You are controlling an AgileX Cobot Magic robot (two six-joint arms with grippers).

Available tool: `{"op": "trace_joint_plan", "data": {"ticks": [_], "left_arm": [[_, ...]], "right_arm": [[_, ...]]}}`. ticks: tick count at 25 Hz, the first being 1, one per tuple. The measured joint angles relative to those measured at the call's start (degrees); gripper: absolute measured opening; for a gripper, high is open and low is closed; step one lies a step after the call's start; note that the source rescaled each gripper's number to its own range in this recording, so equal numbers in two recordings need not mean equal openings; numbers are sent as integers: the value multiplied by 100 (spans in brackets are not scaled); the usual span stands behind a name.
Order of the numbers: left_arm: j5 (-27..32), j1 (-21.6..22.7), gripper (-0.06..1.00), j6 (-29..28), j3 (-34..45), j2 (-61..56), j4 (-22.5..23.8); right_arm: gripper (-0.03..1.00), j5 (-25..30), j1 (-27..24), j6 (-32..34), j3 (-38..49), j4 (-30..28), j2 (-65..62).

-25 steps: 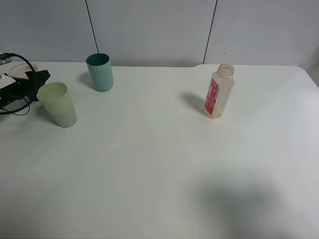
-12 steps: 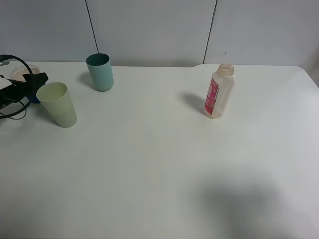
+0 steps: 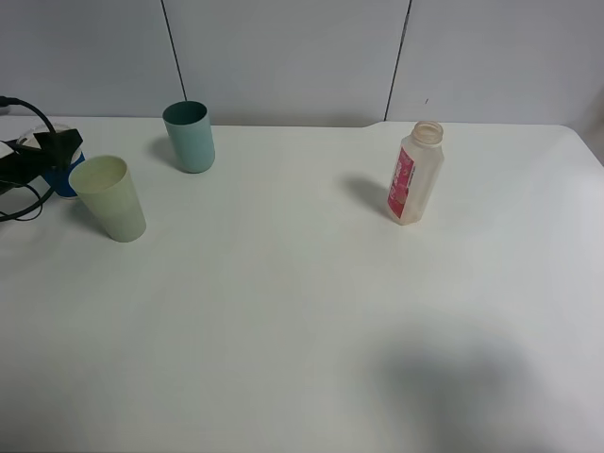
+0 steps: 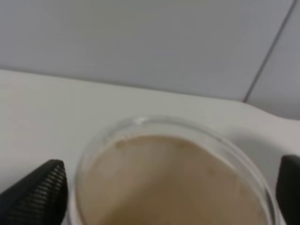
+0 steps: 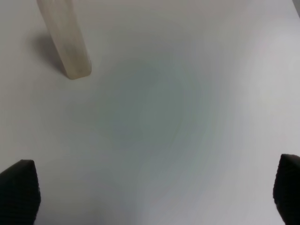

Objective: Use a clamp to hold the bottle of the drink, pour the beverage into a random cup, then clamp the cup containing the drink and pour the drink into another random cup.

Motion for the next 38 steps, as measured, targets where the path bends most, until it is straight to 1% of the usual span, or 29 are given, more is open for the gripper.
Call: {"op": "trace_joint_plan", "data": {"ticks": [2, 9, 14, 17, 23, 25, 30, 33, 35, 38], "left_arm": [[0, 68, 66, 99, 6, -98, -13], [0, 305, 66, 131, 12, -524, -7], [0, 319, 66, 124, 17, -789, 59], [0, 319, 66, 13, 38, -1146, 81], [0, 319, 66, -106, 416, -1753, -127], [-6, 319, 66, 74, 927, -2469, -429], [32, 277, 66, 93, 1241, -3017, -665], [371, -104, 66, 99, 1555, -3687, -1118], [619, -370, 66, 157, 1603, -3917, -1348], [1116, -891, 66, 365, 1637, -4317, -1843]], "right_arm": [[100, 0, 0, 0, 0, 0, 0], [100, 0, 0, 0, 0, 0, 0], [100, 0, 0, 0, 0, 0, 0], [100, 0, 0, 0, 0, 0, 0], [100, 0, 0, 0, 0, 0, 0], [100, 0, 0, 0, 0, 0, 0], [100, 0, 0, 0, 0, 0, 0], [100, 0, 0, 0, 0, 0, 0], [100, 0, 0, 0, 0, 0, 0], [100, 0, 0, 0, 0, 0, 0]]}}
